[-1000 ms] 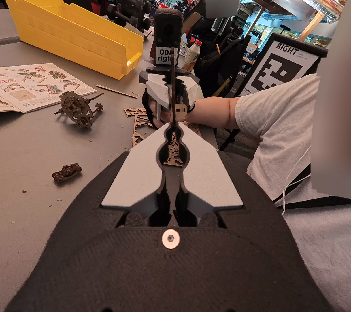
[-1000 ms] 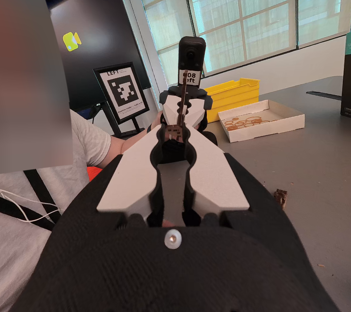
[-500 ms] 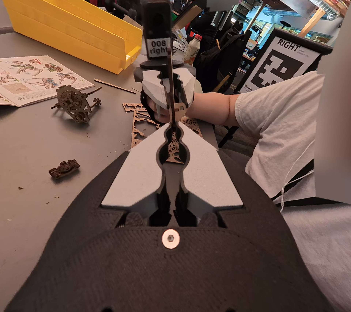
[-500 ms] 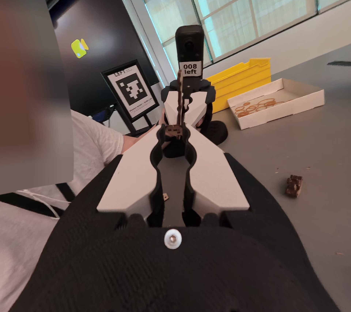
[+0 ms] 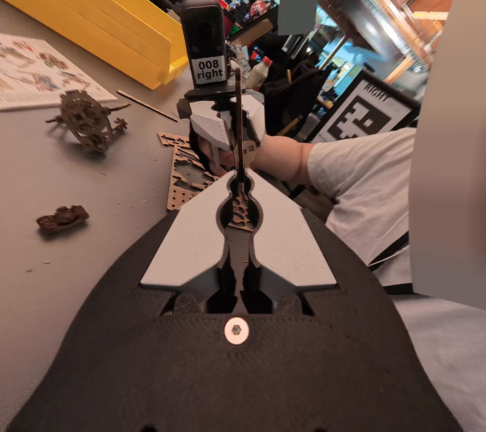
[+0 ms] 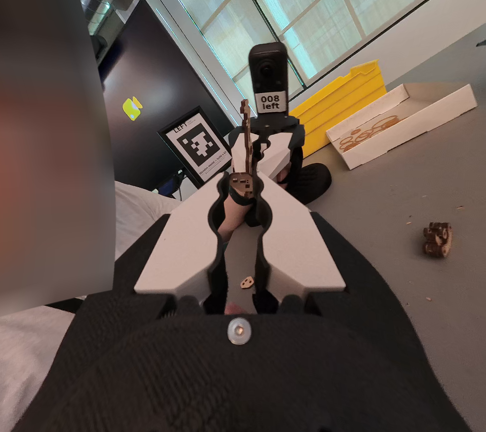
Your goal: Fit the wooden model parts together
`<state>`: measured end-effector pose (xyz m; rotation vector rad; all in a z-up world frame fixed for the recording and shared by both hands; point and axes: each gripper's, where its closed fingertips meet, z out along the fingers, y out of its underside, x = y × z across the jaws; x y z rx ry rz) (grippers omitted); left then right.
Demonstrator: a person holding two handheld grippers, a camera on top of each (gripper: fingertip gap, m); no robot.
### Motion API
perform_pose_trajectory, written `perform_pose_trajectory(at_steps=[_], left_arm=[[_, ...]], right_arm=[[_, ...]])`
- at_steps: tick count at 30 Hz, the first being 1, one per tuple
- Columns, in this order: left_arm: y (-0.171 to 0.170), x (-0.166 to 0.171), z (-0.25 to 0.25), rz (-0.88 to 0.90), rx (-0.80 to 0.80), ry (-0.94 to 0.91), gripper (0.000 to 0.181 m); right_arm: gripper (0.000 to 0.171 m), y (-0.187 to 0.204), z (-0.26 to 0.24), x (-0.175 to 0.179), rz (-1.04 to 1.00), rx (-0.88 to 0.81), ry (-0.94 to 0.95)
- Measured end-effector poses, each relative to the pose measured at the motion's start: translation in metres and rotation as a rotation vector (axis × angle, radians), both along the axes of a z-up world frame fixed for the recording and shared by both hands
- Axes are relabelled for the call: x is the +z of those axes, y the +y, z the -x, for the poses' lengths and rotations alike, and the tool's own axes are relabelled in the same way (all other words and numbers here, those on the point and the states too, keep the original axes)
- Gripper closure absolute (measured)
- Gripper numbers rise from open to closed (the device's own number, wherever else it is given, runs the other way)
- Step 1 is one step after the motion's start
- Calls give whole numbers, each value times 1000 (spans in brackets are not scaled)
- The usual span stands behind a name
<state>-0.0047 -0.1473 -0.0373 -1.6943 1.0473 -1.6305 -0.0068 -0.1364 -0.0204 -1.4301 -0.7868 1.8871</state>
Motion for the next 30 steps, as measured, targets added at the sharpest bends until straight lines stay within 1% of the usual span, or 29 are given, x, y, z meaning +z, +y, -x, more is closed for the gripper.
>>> perform_pose_trajectory(at_steps=[7,18,22,30], left_arm=[[2,-7,0,84,-3,13,181],[-2,-25,0,137,-32,106,181],[-3,-27,-1,138,-41,122,181],[-3,-32,0,116,-34,156,181]], right_arm=[[156,4,0,-8,86,22,-44],[156,1,1,-26,198,93,-123],[156,-1,1,-28,198,115,-136],[156,-2,1,-33,155,107,-175]])
